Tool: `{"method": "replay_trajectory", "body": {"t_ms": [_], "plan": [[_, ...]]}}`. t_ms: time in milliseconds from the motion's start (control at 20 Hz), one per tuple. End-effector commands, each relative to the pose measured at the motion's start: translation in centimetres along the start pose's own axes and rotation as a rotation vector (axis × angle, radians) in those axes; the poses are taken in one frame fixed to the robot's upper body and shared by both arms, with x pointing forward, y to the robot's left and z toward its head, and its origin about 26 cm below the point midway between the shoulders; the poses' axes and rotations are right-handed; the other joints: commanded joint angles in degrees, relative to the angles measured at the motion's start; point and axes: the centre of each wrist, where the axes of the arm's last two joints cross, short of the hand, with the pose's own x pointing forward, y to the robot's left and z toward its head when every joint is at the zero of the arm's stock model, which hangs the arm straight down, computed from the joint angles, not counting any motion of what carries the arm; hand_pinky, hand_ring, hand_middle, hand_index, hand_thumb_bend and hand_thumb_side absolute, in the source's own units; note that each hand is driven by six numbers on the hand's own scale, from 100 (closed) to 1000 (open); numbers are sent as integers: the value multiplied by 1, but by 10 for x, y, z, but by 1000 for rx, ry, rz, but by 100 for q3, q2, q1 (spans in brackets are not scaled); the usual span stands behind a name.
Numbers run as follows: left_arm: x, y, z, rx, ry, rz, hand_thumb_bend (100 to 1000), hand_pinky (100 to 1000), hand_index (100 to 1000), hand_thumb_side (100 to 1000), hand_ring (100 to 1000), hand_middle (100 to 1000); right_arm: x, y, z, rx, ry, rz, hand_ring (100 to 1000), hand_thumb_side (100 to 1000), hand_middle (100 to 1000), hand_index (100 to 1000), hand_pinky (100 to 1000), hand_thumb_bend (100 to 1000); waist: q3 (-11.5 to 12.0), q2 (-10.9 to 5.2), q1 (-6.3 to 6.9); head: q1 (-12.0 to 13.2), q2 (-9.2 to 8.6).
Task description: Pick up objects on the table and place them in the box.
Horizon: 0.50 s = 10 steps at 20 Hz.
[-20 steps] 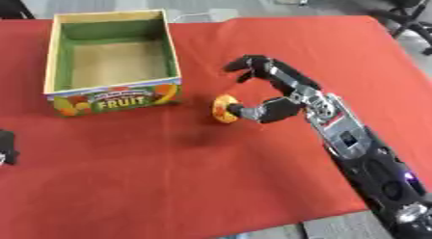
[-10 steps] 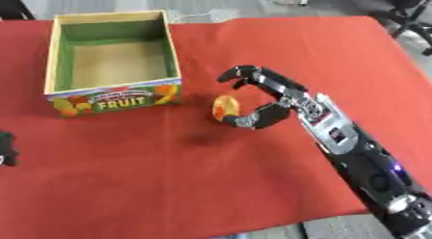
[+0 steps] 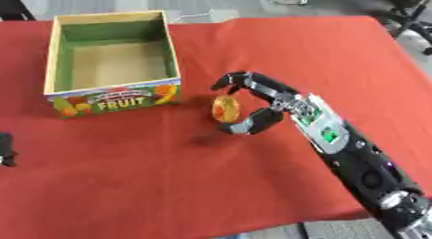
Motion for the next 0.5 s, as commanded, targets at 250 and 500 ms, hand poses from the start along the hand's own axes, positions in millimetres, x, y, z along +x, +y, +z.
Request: {"method": "replay_trajectory", "body": {"t_ms": [250, 500], "plan": [[6, 3, -1, -9, -18, -25, 328, 492, 516, 372, 509, 526, 2, -15, 0, -5, 17, 122, 842, 246, 747, 839, 772, 392, -2, -110, 21, -11, -26], [6, 3, -1, -9, -18, -26, 327, 492, 516, 372, 509, 526, 3, -15, 0, -32, 46, 178, 819, 196, 717, 822, 755, 349, -4, -111, 22, -9, -29]]}}
